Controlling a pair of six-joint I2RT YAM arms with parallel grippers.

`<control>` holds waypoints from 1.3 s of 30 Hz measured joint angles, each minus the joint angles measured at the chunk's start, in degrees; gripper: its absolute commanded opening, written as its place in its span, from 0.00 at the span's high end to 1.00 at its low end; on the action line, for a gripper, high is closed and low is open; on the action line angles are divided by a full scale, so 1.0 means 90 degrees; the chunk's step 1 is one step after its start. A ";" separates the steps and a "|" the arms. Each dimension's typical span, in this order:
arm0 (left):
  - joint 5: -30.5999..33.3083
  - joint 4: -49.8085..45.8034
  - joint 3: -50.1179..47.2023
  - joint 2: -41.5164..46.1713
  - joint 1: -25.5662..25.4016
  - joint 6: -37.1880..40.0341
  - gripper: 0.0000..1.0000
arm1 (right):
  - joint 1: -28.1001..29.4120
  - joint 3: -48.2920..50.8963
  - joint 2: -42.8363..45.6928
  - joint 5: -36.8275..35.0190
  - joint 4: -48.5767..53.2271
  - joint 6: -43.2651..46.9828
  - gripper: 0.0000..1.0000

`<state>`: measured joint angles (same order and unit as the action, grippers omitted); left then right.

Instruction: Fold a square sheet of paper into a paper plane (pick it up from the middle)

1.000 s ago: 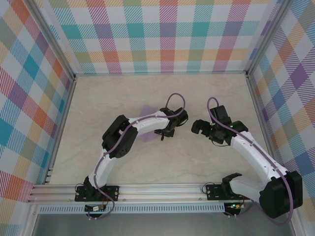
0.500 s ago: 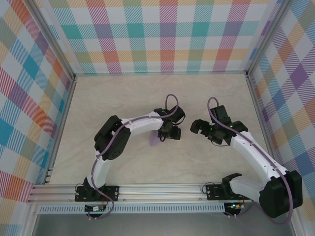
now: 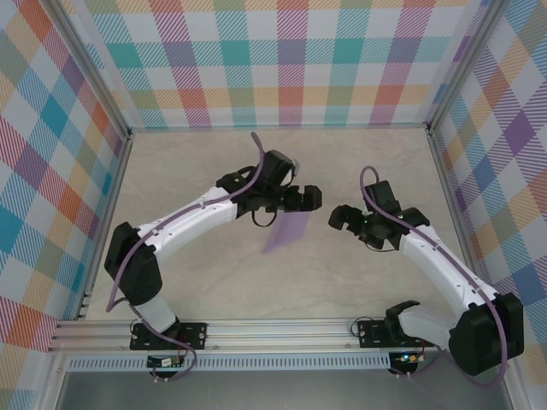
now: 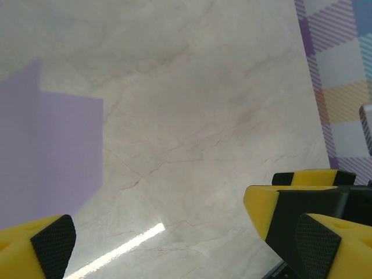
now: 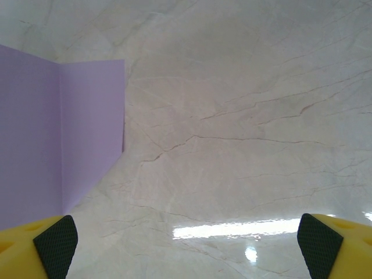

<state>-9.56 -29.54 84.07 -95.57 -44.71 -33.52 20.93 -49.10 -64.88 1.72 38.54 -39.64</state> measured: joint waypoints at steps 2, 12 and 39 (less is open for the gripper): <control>0.0022 0.0034 -0.0248 0.0168 0.0223 -0.0041 0.00 | 0.0007 -0.0087 -0.0100 0.0219 -0.0112 -0.0002 0.03; 0.0670 0.0189 -0.2183 0.0869 0.1460 -0.0612 0.00 | 0.1105 -0.1423 -0.1416 0.0692 -0.0418 -0.0056 0.14; 0.0976 0.0061 -0.3543 0.2021 0.2948 -0.1326 0.00 | 0.2817 -0.5452 -0.6397 0.0656 0.0988 -0.0189 0.32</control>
<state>-0.78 -28.99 52.18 -77.38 -18.17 -45.45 46.28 -98.17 -122.45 7.62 47.44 -41.34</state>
